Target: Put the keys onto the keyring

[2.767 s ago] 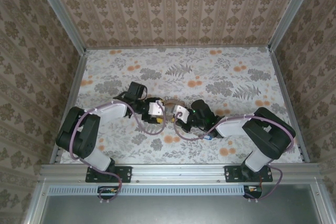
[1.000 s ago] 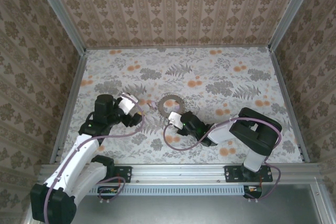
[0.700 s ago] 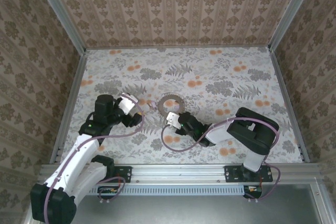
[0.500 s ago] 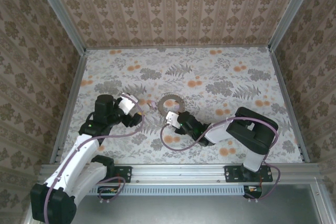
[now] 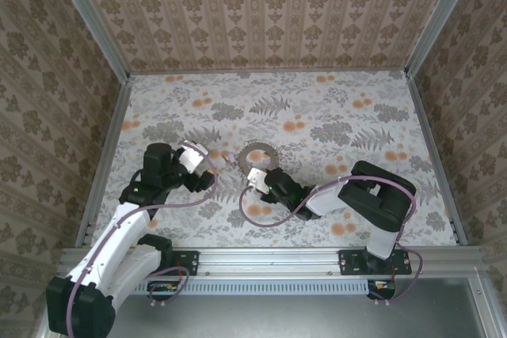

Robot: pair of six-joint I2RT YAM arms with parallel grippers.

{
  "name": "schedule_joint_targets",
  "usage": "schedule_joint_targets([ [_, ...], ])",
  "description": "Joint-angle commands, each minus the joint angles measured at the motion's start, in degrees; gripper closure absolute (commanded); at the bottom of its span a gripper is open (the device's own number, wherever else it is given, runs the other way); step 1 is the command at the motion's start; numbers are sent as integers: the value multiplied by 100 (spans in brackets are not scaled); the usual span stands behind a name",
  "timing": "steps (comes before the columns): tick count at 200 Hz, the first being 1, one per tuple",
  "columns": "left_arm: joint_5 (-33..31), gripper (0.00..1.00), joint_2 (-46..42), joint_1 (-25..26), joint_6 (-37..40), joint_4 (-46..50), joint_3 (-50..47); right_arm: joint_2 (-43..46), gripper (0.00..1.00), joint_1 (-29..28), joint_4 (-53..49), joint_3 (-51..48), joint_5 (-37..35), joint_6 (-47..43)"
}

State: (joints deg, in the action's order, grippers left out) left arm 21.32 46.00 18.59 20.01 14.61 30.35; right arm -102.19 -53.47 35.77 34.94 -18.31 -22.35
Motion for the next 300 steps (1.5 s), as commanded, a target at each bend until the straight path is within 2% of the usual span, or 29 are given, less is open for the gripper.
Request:
schedule_joint_targets([
  [1, 30, 22, 6, -46, -128, -28, -60, -166, 72, 27, -4, -71, -481, -32],
  [47, 48, 22, 66, -48, -147, -37, -47, 2, 79, 30, 515, -287, -862, -125],
  [142, 74, 22, 170, -49, -154, -83, -48, 125, 88, 87, 784, -402, -975, -88],
  [182, 100, 22, 208, -48, -156, -82, -38, 226, 83, 122, 1041, -569, -801, 24],
  [213, 100, 22, 217, -48, -155, -103, -47, 484, 71, 265, 535, -543, 699, 63],
  [226, 96, 22, 222, -53, -162, -119, -47, 472, 66, 259, 301, -397, 988, 55],
  [253, 107, 22, 225, -48, -164, -111, -38, 185, 62, 278, 49, -78, 639, -17],
  [300, 67, 22, 168, -48, -146, -63, -55, -145, 63, 346, -267, 197, -158, -224],
])
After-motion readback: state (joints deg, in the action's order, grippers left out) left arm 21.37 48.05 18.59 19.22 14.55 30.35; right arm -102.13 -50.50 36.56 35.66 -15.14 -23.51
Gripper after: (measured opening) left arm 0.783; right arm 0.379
